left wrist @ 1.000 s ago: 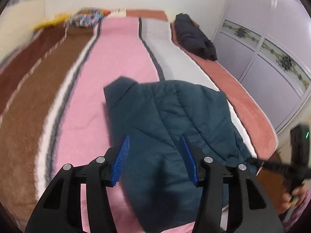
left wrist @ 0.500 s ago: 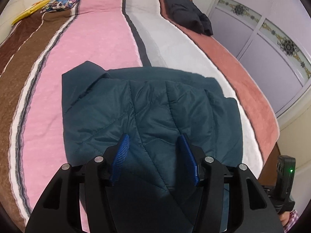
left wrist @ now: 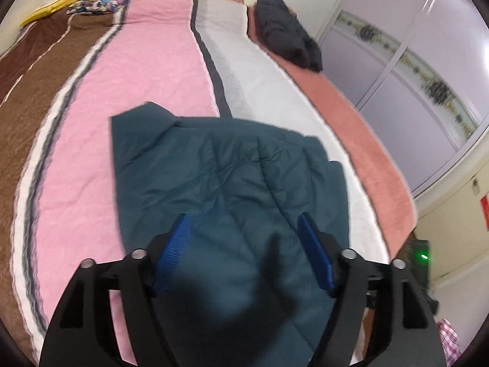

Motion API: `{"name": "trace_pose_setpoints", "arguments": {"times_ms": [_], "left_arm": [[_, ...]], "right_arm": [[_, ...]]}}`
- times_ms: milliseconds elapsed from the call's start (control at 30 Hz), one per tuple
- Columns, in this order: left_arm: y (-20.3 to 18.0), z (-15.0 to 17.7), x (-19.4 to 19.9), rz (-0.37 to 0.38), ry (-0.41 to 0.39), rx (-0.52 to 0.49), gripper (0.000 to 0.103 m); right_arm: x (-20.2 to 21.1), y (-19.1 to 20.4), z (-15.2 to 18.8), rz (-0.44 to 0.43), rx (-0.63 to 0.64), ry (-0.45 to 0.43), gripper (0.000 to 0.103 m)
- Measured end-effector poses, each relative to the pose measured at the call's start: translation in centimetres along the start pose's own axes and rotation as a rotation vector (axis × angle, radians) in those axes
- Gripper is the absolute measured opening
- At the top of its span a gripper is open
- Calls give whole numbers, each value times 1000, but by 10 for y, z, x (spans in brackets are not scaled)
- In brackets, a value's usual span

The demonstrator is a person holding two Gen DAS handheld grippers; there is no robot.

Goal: Fold large clothes

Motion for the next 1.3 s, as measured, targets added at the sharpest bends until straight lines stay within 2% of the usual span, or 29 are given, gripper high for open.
{"name": "trace_pose_setpoints", "arguments": {"times_ms": [133,300,533,633,833,933,967,1000,1033,1067,1100,1167,1233,1300], "left_arm": [[30,22,30,-10,-29,51,79],[61,58,31,-3,45,155,80],[69,78,-3,93,130,254,80],[68,82,-24,74,168,251,80],[73,95,-51,71,190,308,96],[73,97,-53,68,194,305,95],[70,96,-51,76,188,290,88],[68,95,-50,93,183,278,75],[66,93,-47,113,178,260,73],[63,91,-45,107,176,248,70],[63,90,-45,107,177,245,69],[62,90,-45,106,177,242,68],[61,90,-45,110,176,244,67],[61,90,-47,110,177,246,67]], "right_arm": [[0,0,-1,5,3,-1,0],[-2,1,1,2,0,-4,1],[-4,-2,2,-4,-13,-1,1],[-4,-3,1,-7,-17,0,1],[-6,-6,-1,-11,-26,12,1],[-3,-4,-3,-11,-25,18,4],[1,-3,-4,-10,-25,14,6],[6,-2,-6,-14,-25,2,8],[13,-1,-7,-26,-26,-16,11],[21,-1,-9,-45,-27,-39,24],[29,-2,-13,-61,-29,-68,42],[42,-5,-20,-17,-32,-126,62],[44,-10,-29,10,-40,-149,63],[34,-19,-41,-31,-73,-111,63]]}}
Point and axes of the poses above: each gripper's, at about its wrist camera, not at the fingertips, and x roughly against the way its jaws point, y to its left, z to its underside, the point moved 1 cm from there along -x, roughly the way its jaws point, and after that the axes turned 7 degrees about -z, right-handed, at the moved point
